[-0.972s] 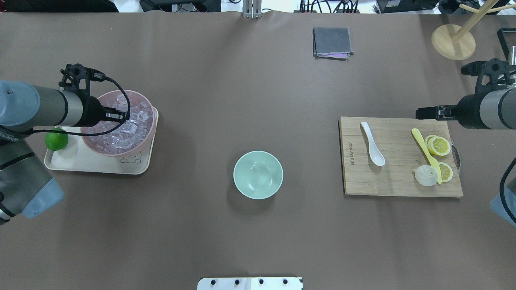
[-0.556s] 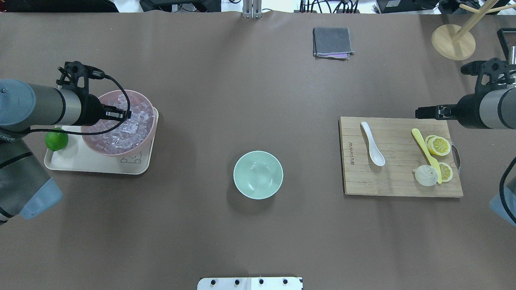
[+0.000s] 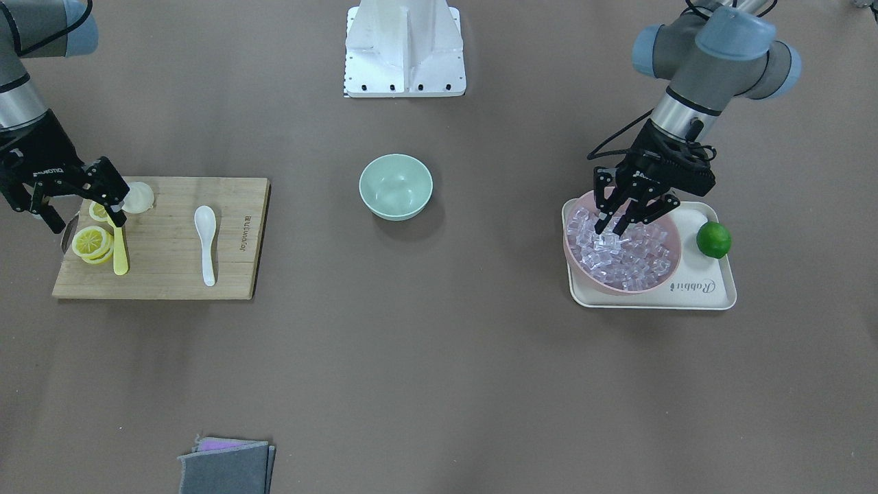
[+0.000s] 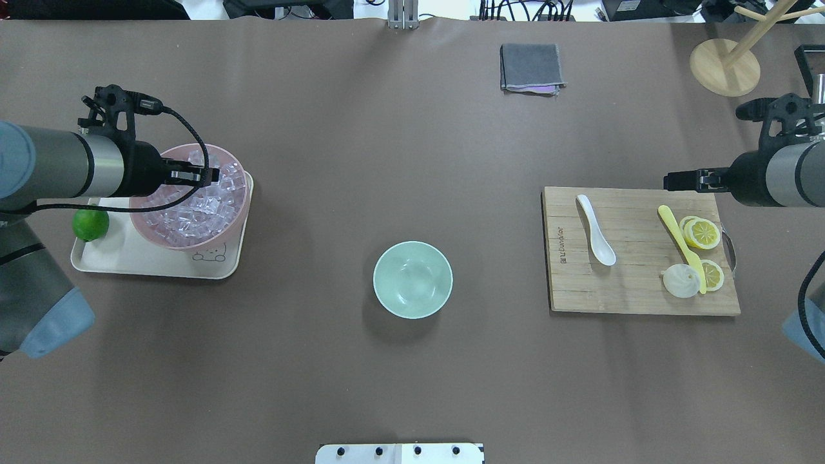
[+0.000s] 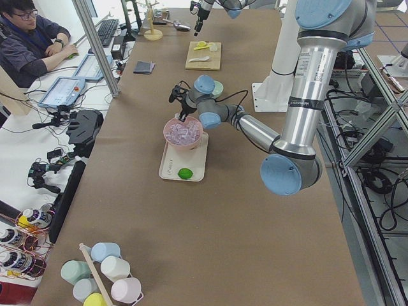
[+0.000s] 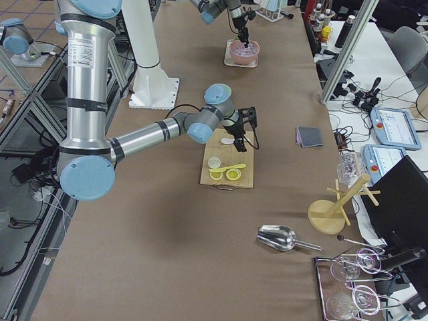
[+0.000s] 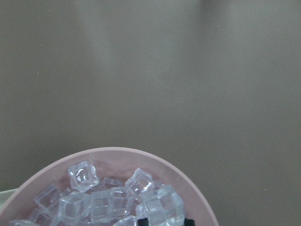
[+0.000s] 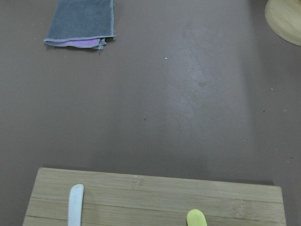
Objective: Put spoon and ice into bowl
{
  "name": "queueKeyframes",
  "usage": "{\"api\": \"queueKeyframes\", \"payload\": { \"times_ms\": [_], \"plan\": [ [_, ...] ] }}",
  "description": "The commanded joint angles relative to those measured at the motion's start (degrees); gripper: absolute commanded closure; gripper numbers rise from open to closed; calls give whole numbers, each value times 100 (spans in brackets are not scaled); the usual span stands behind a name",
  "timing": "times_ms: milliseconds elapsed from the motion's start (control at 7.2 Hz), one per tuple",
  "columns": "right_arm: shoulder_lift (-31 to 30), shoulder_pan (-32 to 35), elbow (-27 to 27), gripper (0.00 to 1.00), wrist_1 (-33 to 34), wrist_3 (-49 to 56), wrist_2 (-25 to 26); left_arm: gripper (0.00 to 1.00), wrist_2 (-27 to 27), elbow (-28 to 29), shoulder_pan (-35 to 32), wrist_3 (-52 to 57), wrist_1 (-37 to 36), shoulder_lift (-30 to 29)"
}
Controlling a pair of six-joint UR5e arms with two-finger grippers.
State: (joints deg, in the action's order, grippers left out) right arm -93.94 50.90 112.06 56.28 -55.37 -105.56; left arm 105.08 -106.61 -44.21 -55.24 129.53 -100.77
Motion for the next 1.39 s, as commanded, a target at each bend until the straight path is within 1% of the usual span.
{"api": "queueKeyframes", "payload": {
  "times_ms": [0, 139, 278, 417, 556, 694, 833, 972, 1111, 1250],
  "plan": [
    [-1, -10, 0, 0, -3, -9, 0, 100, -48, -245, 306, -914, 38, -179],
    [-1, -19, 0, 0, -3, -9, 9, 100, -379, -272, 613, -1536, 38, -432],
    [-1, -19, 0, 0, -3, -9, 26, 100, -1070, -255, 1190, -2030, 38, -661],
    [-1, -19, 0, 0, -12, -9, 26, 100, -1625, -255, 1674, -2304, 38, -863],
    [-1, -19, -9, 0, -3, -9, 26, 100, -2118, -220, 2166, -2533, 38, -996],
    [-1, -19, 0, 0, -12, -9, 26, 100, -2793, -150, 2780, -2536, 12, -1180],
    [-1, -27, 0, 0, -12, -9, 26, 100, -3226, 138, 3161, -2544, -6, -1504],
    [-1, -36, 0, 0, -12, -9, 26, 100, -3274, 532, 3173, -2545, -6, -1785],
    [-1, -54, 0, 0, -12, -17, 26, 100, -3274, 728, 3173, -2545, 2, -1875],
    [-1, -71, 0, 0, -20, -17, 26, 100, -3274, 730, 3173, -2536, -6, -1868]
  ]
}}
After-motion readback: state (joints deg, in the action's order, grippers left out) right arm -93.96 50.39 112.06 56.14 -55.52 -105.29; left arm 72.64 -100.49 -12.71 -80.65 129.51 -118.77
